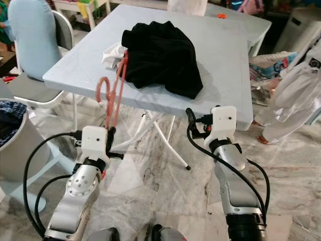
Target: Hang hanger
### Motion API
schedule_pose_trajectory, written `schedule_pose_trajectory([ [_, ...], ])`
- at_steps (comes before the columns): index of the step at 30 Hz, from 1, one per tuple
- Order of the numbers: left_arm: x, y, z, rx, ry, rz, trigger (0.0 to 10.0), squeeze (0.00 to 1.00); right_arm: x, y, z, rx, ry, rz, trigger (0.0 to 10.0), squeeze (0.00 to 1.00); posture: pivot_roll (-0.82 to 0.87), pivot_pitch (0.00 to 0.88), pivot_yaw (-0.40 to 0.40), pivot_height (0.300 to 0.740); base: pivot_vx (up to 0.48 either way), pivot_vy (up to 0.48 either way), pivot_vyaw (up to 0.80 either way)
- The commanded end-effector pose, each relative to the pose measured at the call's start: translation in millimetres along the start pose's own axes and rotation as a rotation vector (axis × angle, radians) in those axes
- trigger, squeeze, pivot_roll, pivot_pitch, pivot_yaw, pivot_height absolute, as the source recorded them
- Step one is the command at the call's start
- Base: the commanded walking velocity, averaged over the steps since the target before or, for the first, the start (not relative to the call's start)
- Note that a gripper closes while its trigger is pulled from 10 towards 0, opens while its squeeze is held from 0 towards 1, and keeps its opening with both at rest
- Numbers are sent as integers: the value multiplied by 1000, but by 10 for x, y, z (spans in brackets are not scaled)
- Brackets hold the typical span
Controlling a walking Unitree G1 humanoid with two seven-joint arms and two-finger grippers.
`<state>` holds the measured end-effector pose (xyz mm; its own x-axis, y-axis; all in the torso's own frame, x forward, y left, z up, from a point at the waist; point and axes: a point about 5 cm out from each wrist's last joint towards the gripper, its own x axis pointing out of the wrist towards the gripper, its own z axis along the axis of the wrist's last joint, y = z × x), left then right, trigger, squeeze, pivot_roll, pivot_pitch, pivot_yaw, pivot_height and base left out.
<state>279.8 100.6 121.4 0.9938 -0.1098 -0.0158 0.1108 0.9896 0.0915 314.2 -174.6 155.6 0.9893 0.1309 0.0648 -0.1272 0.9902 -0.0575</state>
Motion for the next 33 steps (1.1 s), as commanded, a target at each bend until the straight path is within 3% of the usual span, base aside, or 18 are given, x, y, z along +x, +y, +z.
schedule_pose_trajectory([
  [1,-1,30,29,2,-7,11,10000,0,-2,14,-32,1,15,5,10000,0,-13,197,-44,740,0,480,0],
  [15,3,12,10,3,13,-6,10000,0,1,9,-41,-4,20,5,10000,0,-16,199,-45,740,0,480,0],
  [24,-4,-27,-24,-9,39,-68,10000,0,9,-23,-21,-37,14,16,10000,0,-21,204,-45,740,0,133,0],
  [27,-58,-125,-66,-53,81,-251,10000,0,21,-73,24,-128,-15,55,10000,0,-21,205,-44,740,0,0,0],
  [30,-136,-227,-148,-4,157,-459,10000,0,56,-174,83,-184,-26,97,10000,0,-20,206,-43,740,0,0,0],
  [31,-136,-227,-148,-4,157,-459,10000,0,56,-174,83,-184,-26,97,10000,0,-20,206,-43,740,0,0,0],
  [33,-243,-260,-213,83,220,-629,10000,0,70,-225,119,-286,-19,208,10000,0,-20,206,-43,740,0,0,0],
])
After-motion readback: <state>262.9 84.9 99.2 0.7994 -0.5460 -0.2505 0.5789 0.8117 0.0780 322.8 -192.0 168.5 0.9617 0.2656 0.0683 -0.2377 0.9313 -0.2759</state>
